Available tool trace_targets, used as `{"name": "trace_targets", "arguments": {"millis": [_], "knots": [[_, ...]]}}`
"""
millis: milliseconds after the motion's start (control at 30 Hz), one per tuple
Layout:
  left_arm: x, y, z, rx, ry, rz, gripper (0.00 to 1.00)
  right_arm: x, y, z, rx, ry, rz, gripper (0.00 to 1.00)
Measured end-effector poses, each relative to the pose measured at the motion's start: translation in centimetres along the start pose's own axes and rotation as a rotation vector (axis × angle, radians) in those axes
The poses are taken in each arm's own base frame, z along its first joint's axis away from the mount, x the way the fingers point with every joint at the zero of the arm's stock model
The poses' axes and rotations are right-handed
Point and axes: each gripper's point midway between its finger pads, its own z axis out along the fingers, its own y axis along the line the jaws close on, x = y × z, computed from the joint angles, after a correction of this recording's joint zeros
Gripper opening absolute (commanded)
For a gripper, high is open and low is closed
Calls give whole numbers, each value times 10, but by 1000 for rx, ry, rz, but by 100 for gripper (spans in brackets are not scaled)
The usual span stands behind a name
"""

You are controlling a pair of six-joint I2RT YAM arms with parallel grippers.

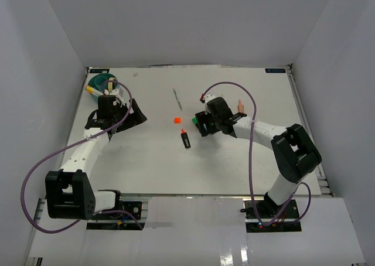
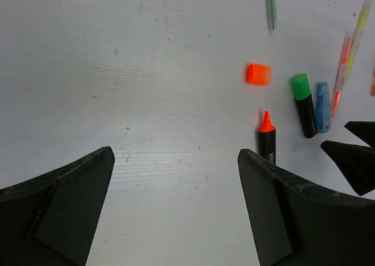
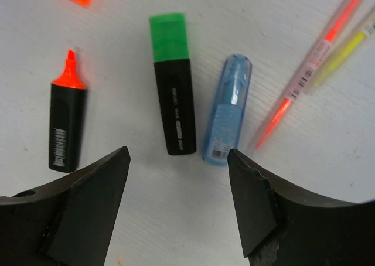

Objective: Sort the stationery into containers
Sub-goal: Pick up the stationery from the center of the board.

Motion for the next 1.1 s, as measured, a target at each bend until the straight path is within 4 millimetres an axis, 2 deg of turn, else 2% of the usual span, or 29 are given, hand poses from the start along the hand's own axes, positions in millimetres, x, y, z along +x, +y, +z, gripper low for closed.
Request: {"name": "trace_targets", "arguments": {"millis": [100, 233, 467, 667, 733, 867, 900, 967, 1067, 1100], "knots": [[0, 0, 0, 0, 0, 0, 98, -13, 13, 5, -23, -17, -49, 72], [0, 0, 0, 0, 0, 0, 98, -19, 21, 15, -40, -15, -87, 69], [0, 0, 0, 0, 1, -4, 98, -17, 22, 35, -43, 24, -125, 65], [0, 0, 0, 0, 1, -5, 98, -13, 21, 42, -40, 44, -144, 60], [0, 0, 0, 0, 1, -5, 98, -10, 20, 45, -38, 53, -145, 55], [1, -4, 0, 22, 5, -9, 98, -4, 19, 50, -31, 68, -145, 51], [1, -6, 0, 33, 8, -13, 98, -3, 18, 51, -29, 70, -145, 46], [2, -11, -1, 55, 15, -21, 98, 1, 17, 53, -21, 71, -148, 43], [6, -19, -1, 91, 38, -41, 98, 0, 15, 53, -10, 53, -150, 28], [9, -23, 0, 107, 50, -49, 98, 0, 14, 52, -6, 46, -147, 26]]}}
